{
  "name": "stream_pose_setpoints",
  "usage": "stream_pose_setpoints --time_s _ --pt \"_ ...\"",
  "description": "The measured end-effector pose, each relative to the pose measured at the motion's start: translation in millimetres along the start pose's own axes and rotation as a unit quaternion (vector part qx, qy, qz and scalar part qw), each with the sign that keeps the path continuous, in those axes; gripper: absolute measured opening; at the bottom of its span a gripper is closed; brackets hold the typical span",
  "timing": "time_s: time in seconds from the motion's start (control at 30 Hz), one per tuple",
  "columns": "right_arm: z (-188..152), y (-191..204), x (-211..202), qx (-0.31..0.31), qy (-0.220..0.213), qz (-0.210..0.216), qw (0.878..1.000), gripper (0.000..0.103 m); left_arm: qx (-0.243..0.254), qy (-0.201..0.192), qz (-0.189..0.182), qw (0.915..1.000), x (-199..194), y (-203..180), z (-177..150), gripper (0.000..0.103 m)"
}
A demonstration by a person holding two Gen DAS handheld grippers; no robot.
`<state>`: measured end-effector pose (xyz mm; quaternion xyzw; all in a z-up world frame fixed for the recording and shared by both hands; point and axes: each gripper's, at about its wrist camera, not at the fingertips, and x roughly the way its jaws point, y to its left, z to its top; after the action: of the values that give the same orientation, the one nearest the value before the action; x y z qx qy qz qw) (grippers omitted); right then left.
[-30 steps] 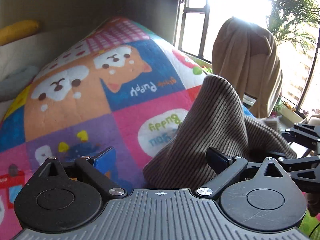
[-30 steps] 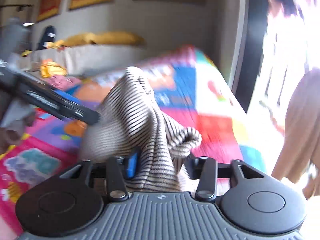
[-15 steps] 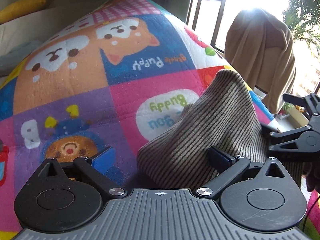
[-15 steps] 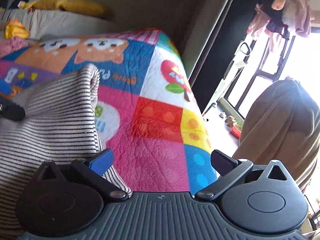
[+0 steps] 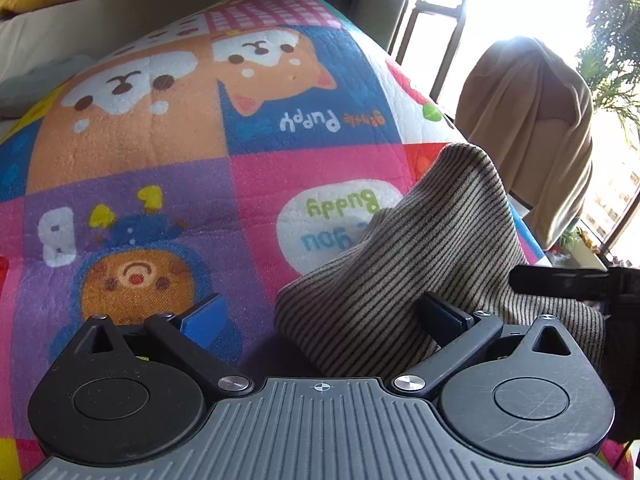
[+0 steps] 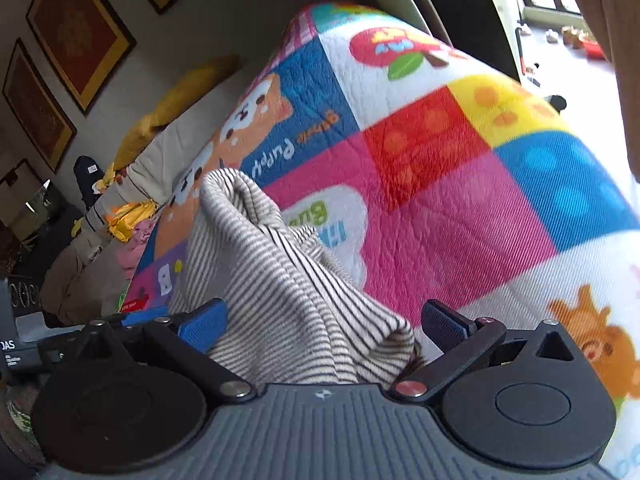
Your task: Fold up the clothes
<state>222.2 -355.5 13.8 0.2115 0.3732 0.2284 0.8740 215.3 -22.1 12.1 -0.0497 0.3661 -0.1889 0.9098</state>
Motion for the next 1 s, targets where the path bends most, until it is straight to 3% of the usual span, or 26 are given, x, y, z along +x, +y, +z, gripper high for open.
stream_pose_setpoints --time_s 0.17,0.37,0.5,0.63,0.77,0.83,0.9,1.0 --pt "-20 14 3 0.041 -0.001 0.006 0.999 0.103 0.009 -0.009 -0.001 0.9999 -9 9 -2 0.103" --pt "-52 53 6 0.069 0.068 0.073 0.993 0.103 0.014 -0.018 0.018 0.9996 -22 32 -2 0.103" --pt "-74 88 13 0.047 0.102 0.113 0.987 0.103 0.033 -0.020 0.043 0.9983 -31 43 -1 0.103" --pt "-81 112 5 -0.033 0.092 0.068 0.993 0.103 0.055 -0.024 0.056 0.9966 -38 43 -5 0.103" --pt "-77 124 -24 -0.108 0.032 -0.004 0.994 0.103 0.054 -0.026 0.048 0.9971 -41 42 -7 0.103" --pt "-77 136 -38 -0.165 -0.022 -0.052 0.985 0.103 0.052 -0.024 0.046 0.9973 -38 40 -7 0.103" --pt "-80 150 -45 -0.226 -0.061 -0.087 0.968 0.103 0.061 -0.026 0.050 0.9965 -38 34 -8 0.103" --pt "-90 163 -29 -0.300 -0.049 -0.127 0.944 0.103 0.075 -0.029 0.055 0.9952 -42 29 -8 0.102"
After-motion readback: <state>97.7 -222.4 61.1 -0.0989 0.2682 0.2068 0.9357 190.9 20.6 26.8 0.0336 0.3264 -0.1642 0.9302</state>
